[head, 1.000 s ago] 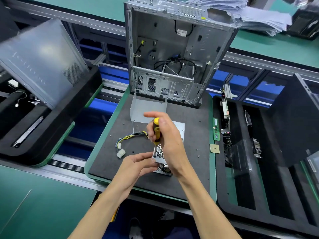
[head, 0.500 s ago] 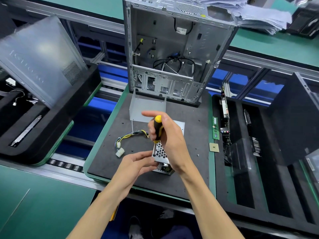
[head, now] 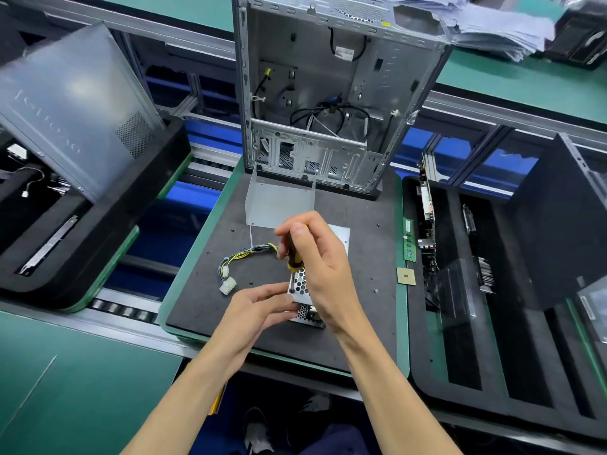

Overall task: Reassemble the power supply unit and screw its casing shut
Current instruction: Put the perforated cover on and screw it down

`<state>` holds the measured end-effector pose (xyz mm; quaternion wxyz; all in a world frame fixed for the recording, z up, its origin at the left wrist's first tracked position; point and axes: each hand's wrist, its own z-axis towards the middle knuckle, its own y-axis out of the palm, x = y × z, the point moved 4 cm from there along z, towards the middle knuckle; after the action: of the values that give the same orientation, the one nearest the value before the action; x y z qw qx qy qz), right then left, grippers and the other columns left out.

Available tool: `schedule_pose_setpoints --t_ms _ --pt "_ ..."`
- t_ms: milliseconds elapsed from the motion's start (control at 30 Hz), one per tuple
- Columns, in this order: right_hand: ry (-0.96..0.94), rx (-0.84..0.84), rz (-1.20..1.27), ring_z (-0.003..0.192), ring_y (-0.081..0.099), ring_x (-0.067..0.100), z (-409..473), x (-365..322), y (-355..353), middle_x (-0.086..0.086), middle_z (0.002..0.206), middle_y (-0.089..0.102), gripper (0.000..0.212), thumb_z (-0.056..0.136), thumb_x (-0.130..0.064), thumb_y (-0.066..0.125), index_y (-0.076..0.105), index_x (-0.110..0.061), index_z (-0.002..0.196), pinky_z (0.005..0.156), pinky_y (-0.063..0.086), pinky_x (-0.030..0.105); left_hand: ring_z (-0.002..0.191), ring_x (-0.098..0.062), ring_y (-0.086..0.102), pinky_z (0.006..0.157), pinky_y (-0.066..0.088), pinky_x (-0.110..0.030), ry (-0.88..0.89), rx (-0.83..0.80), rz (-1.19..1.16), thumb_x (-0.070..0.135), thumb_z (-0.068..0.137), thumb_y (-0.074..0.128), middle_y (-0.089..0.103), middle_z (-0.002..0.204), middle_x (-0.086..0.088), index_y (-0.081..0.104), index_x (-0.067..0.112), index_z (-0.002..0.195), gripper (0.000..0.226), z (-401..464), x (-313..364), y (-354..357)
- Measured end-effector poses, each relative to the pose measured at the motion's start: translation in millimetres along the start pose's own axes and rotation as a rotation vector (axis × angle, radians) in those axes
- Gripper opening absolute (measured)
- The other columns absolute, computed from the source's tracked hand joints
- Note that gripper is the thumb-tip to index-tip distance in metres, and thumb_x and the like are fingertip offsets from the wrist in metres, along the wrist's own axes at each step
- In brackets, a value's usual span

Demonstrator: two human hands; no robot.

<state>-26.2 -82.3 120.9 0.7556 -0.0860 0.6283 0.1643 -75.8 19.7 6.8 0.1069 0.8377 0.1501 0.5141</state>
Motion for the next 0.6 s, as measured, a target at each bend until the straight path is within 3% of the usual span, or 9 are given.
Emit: schedule_pose_setpoints --t_ms 100,167,233,333,600 --pt "0.037 -0.091 0.067 0.051 0.044 0.013 8 -3 0 -0.003 0.059 0.057 0.019 0.088 -0.024 0.047 0.051 -0.029 0.07 0.054 0.038 0.021 0.103 -0.033 0.073 0.089 0.06 -0.032 0.01 0.007 -0.017 0.003 0.091 0.068 0.076 0.104 -0.02 0.077 0.01 0.106 0.019 -1 0 1" --pt "0.094 -0.143 0.073 0.046 0.032 0.013 15 -3 -1 -0.006 0.048 0.043 0.025 0.085 -0.019 0.042 0.056 -0.027 0.065 0.048 0.03 0.022 0.101 -0.032 0.074 0.084 0.06 -0.029 0.005 0.013 -0.031 0.005 0.087 0.07 0.077 0.102 -0.019 0.081 0.016 0.095 0.017 -2 1 2" --pt "0.142 -0.218 0.04 0.05 0.028 0.014 21 -2 -1 -0.008 0.05 0.035 0.035 0.09 -0.019 0.036 0.063 -0.022 0.068 0.051 0.026 0.026 0.098 -0.031 0.075 0.081 0.06 -0.027 -0.001 0.021 -0.046 0.009 0.081 0.073 0.077 0.1 -0.019 0.083 0.021 0.087 0.017 -3 1 3" --pt "0.203 -0.282 -0.015 0.059 0.032 0.014 24 1 1 -0.008 0.061 0.037 0.034 0.097 -0.03 0.038 0.056 -0.025 0.069 0.06 0.026 0.034 0.098 -0.031 0.075 0.078 0.06 -0.026 -0.004 0.035 -0.07 0.011 0.078 0.075 0.077 0.099 -0.02 0.078 0.017 0.095 0.018 -3 1 1" --pt "0.197 -0.181 -0.033 0.072 0.041 0.009 12 10 -3 -0.019 0.076 0.047 0.022 0.097 -0.049 0.041 0.05 -0.03 0.091 0.071 0.038 0.018 0.099 -0.031 0.074 0.08 0.061 -0.027 -0.009 0.047 -0.045 0.002 0.091 0.068 0.077 0.1 -0.018 0.071 0.007 0.107 0.017 -2 2 0"
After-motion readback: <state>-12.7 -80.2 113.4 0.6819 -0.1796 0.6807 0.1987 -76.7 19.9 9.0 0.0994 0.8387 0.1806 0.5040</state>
